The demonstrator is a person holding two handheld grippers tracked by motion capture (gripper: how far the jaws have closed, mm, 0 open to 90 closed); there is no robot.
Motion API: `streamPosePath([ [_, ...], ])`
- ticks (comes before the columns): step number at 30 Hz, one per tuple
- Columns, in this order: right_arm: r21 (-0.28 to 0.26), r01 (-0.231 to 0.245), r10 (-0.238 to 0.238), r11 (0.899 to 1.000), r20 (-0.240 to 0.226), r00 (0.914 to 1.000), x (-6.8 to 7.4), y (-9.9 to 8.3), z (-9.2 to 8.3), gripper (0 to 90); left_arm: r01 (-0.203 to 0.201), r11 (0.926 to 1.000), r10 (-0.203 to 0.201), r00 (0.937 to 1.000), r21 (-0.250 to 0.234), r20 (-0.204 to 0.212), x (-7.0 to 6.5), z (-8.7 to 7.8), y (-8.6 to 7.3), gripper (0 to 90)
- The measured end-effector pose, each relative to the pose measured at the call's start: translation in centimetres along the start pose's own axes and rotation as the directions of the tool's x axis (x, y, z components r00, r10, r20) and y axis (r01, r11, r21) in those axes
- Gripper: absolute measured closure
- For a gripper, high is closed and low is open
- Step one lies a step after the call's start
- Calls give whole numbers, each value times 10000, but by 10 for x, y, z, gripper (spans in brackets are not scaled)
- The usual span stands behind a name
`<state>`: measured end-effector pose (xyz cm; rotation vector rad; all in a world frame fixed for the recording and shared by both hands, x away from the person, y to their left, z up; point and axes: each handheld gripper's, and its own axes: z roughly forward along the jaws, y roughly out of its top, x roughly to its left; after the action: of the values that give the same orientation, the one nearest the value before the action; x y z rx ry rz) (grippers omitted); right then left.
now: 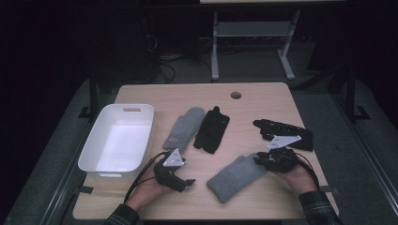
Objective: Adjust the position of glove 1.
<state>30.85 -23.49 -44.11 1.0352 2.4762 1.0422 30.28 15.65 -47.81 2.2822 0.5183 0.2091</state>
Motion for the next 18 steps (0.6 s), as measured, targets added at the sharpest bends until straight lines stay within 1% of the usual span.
streamPosePath([
  [3,-241,-316,322,9992,272,9991,-7,-8,-8,480,-42,10000,42,10000,-1,-15,0,0,0,120],
  [4,-246,-527,534,9983,313,9981,-10,-12,-11,458,1,10000,-1,10000,1,-4,0,0,0,120],
  [6,-325,-682,696,9971,459,9965,-16,-19,-15,398,61,10000,-61,10000,-1,12,0,0,0,120],
  [8,-335,-988,1004,9945,507,9937,-21,-28,-18,345,73,10000,-73,10000,-1,16,-1,0,0,120],
  [9,-335,-988,1004,9945,507,9937,-21,-28,-18,345,102,9999,-102,9999,-32,20,-1,0,0,120],
  [10,-334,-1215,1232,9920,538,9909,-26,-36,-23,311,103,9999,-103,9999,-32,24,-1,0,0,120],
  [11,-334,-1215,1232,9920,538,9909,-26,-36,-23,311,82,10000,-82,10000,-15,24,-1,0,0,120],
  [13,-241,-1378,1389,9902,547,9888,-29,-46,-27,253,-8,10000,8,10000,65,14,0,0,0,120],
  [14,-248,-1368,1382,9903,685,9880,-29,-50,-28,221,-17,10000,17,10000,69,13,0,0,0,120],
  [15,-210,-1397,1408,9900,719,9874,-29,-54,-28,194,-21,10000,21,10000,74,11,0,0,0,120],
  [16,-161,-1374,1382,9904,733,9877,-29,-57,-28,188,-17,10000,17,10000,76,13,0,0,0,120],
  [18,-102,-1300,1304,9915,819,9881,-28,-62,-26,144,-19,10000,19,10000,74,12,0,0,0,120],
])
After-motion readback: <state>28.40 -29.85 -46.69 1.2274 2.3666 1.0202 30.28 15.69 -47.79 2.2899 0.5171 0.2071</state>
